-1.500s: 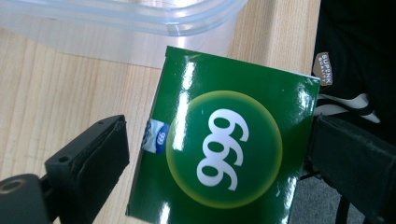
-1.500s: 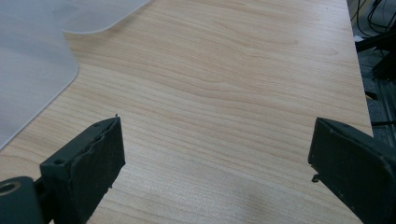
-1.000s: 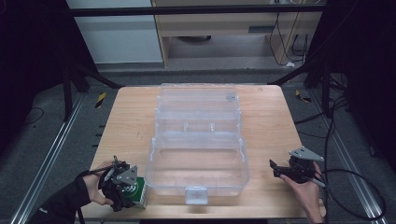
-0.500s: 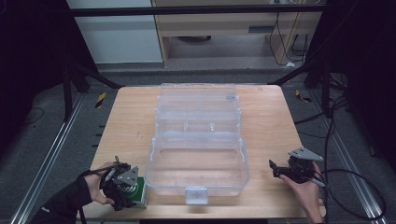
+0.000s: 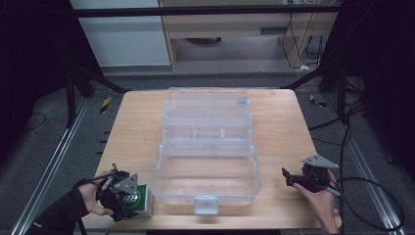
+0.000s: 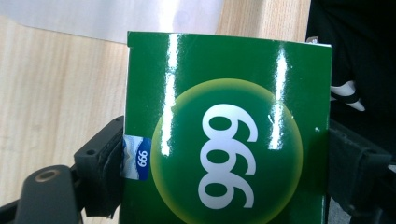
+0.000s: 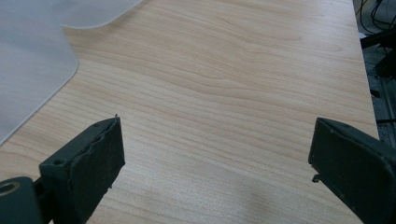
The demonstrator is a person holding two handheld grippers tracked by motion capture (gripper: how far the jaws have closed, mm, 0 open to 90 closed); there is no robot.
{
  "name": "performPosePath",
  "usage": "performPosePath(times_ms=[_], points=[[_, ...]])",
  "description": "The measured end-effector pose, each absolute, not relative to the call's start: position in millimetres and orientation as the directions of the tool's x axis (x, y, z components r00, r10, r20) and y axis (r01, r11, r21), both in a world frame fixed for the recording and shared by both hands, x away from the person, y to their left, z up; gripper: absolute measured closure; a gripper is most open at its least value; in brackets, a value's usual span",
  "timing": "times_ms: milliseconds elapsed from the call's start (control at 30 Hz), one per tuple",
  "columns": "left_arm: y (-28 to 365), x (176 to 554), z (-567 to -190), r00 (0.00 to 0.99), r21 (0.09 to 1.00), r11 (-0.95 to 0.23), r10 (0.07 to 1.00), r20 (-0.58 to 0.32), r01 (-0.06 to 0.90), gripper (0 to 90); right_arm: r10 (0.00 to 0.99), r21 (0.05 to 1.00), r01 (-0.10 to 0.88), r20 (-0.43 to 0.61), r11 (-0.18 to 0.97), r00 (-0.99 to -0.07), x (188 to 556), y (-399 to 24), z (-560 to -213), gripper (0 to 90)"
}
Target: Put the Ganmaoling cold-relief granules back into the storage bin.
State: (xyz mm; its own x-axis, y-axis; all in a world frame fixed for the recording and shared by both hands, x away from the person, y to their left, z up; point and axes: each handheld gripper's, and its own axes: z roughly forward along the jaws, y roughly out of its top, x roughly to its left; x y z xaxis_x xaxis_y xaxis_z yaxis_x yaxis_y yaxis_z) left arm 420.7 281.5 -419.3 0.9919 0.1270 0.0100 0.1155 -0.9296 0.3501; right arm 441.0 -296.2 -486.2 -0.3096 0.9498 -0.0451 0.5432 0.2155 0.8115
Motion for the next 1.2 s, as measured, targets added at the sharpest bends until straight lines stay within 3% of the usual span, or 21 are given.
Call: performPosePath(times_ms=[1200], points=[[288,429,-324,0.979,0.424,-0.899,0.173,0.104,0.113,14.7,0.95,0.813,0.541,-0.042,0.213,-0.31,440,-296,-485,3.6]])
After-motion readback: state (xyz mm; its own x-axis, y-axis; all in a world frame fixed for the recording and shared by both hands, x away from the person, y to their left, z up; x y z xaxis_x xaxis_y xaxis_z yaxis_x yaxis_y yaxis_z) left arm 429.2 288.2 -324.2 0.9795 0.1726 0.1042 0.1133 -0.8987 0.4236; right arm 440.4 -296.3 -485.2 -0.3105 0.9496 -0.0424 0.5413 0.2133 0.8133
